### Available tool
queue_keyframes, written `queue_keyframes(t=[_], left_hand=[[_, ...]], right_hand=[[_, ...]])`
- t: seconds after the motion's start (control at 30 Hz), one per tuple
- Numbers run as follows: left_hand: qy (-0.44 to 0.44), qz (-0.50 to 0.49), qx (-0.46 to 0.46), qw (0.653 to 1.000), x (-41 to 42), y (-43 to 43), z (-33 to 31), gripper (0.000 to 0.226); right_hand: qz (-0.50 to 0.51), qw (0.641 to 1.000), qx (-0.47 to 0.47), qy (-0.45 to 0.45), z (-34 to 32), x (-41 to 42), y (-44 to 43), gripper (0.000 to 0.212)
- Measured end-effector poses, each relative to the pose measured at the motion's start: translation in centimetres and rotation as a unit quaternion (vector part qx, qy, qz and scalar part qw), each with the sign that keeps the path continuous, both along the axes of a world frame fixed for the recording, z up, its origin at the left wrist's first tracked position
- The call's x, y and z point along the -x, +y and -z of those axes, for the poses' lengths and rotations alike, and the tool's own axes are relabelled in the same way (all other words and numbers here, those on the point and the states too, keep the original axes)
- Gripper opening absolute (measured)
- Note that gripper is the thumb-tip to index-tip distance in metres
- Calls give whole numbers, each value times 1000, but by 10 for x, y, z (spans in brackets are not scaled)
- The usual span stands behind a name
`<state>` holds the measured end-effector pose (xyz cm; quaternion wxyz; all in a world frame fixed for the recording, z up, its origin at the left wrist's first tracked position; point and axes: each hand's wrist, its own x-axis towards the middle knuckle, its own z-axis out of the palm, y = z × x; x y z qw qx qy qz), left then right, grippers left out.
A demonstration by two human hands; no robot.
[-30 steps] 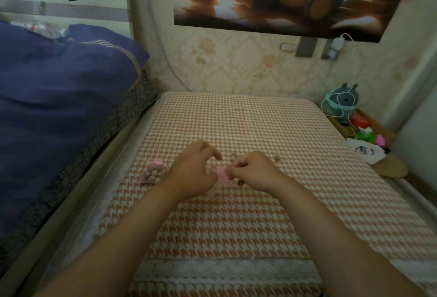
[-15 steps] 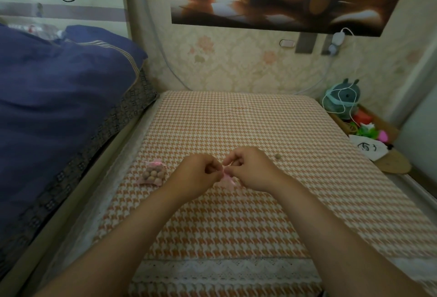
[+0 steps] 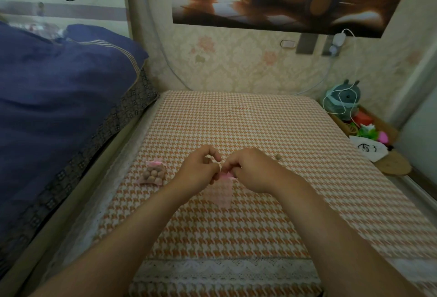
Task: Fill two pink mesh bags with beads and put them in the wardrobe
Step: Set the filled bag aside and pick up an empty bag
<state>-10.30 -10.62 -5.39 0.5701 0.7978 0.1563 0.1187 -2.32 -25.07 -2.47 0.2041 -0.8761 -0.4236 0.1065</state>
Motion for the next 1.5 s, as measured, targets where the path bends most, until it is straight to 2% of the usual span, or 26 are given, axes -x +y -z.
queue_keyframes(t=[0.13, 0.27, 0.33, 0.4, 0.6, 0.73, 1.0, 1.23, 1.37, 1.5], left_hand=[[0, 10, 24, 1000, 1, -1, -1, 17], [11, 34, 34, 999, 2, -1, 0, 15], [9, 36, 33, 999, 2, 2, -2, 18], [1, 42, 25, 999, 1, 5, -5, 23], [34, 107, -108, 988, 4, 20, -9, 35], [63, 174, -177, 967, 10, 22, -15, 26], [31, 207, -317, 925, 11, 31, -9, 13], [65, 205, -338, 916, 11, 45, -5, 9], [76, 196, -303, 929, 9, 40, -1, 15], [74, 195, -275, 939, 10, 41, 1, 13]], right_hand=[[-14, 999, 30, 22, -2, 3, -2, 29], [-17, 997, 23, 68, 1, 0, -5, 19], [-38, 997, 41, 50, 1, -1, -7, 10], [-52, 997, 50, 25, 3, -3, -7, 22], [-57, 997, 3, 55, 9, -7, -11, 10], [-45, 995, -42, 75, 9, -7, -15, 8], [-54, 997, 48, 15, 13, -5, -8, 11], [-57, 997, 47, 37, 14, -4, -8, 10], [-51, 996, 55, 42, 20, -3, -1, 16], [-49, 996, 23, 69, 25, -3, -1, 14]])
